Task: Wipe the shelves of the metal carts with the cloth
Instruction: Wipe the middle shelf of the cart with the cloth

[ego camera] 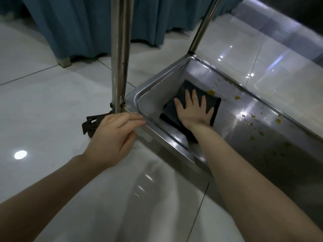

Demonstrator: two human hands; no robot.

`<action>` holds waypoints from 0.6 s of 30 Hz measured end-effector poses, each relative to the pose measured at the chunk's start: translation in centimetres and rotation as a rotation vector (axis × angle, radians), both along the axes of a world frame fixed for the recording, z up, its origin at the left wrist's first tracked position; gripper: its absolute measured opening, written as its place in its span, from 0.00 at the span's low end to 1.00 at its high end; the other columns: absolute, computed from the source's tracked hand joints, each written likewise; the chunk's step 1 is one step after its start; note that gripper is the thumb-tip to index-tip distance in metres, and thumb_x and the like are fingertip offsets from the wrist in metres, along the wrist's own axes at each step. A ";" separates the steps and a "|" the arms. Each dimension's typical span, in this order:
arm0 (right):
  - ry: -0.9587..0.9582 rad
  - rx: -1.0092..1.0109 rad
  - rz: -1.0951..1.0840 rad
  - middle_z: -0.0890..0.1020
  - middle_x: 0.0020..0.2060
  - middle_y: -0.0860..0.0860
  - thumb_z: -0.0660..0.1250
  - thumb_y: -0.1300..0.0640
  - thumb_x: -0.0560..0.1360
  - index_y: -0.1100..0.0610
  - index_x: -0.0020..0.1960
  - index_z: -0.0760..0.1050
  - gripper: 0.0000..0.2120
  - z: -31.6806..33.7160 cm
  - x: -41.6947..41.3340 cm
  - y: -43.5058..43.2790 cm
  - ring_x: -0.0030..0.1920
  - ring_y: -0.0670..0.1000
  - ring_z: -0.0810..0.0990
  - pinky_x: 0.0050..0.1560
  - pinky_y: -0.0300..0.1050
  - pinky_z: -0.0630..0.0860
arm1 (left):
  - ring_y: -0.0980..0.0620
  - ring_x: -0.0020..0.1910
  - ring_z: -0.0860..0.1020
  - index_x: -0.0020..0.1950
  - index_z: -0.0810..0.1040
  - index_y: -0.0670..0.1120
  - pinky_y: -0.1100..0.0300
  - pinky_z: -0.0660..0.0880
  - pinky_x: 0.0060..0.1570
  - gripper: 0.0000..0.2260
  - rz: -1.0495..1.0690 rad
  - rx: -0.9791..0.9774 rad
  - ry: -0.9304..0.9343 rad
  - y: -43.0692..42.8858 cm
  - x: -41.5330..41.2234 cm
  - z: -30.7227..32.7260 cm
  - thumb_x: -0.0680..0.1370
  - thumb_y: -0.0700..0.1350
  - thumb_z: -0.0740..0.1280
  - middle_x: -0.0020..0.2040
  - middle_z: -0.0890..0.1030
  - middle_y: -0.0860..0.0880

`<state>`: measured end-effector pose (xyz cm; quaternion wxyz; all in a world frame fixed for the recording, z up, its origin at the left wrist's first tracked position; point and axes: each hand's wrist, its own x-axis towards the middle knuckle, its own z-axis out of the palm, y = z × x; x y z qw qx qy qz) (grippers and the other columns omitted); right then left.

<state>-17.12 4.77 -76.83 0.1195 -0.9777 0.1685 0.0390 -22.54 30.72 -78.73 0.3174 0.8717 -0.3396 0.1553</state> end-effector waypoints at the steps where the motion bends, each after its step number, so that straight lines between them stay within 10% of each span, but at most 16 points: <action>1: 0.014 -0.009 0.013 0.41 0.79 0.44 0.41 0.30 0.78 0.43 0.80 0.42 0.34 0.1 -0.1 0.9 0.78 0.53 0.38 0.74 0.64 0.36 | 0.51 0.61 0.75 0.62 0.79 0.44 0.60 0.65 0.62 0.16 -0.001 -0.005 0.025 0.3 0.1 0.1 0.78 0.41 0.58 0.61 0.79 0.50; 8: -0.071 -0.075 0.380 0.43 0.78 0.37 0.36 0.28 0.74 0.36 0.77 0.43 0.33 0.2 -9.7 5.8 0.78 0.49 0.40 0.74 0.63 0.40 | 0.50 0.63 0.75 0.65 0.76 0.44 0.59 0.65 0.65 0.18 0.002 -0.005 0.088 1.4 0.9 0.6 0.79 0.45 0.55 0.61 0.79 0.49; 13: 0.022 -0.059 0.260 0.41 0.78 0.39 0.42 0.34 0.80 0.37 0.78 0.41 0.28 0.3 -0.7 3.9 0.78 0.50 0.39 0.75 0.64 0.38 | 0.51 0.68 0.73 0.52 0.77 0.40 0.54 0.69 0.64 0.11 0.049 -0.055 0.102 1.7 1.0 0.4 0.77 0.40 0.57 0.63 0.79 0.49; 18: 0.027 -0.010 0.162 0.41 0.79 0.42 0.41 0.31 0.78 0.40 0.79 0.41 0.32 0.3 3.3 5.8 0.78 0.54 0.38 0.72 0.67 0.34 | 0.44 0.50 0.78 0.54 0.74 0.44 0.49 0.74 0.49 0.10 0.108 -0.123 0.184 2.2 1.5 1.9 0.76 0.41 0.58 0.53 0.81 0.50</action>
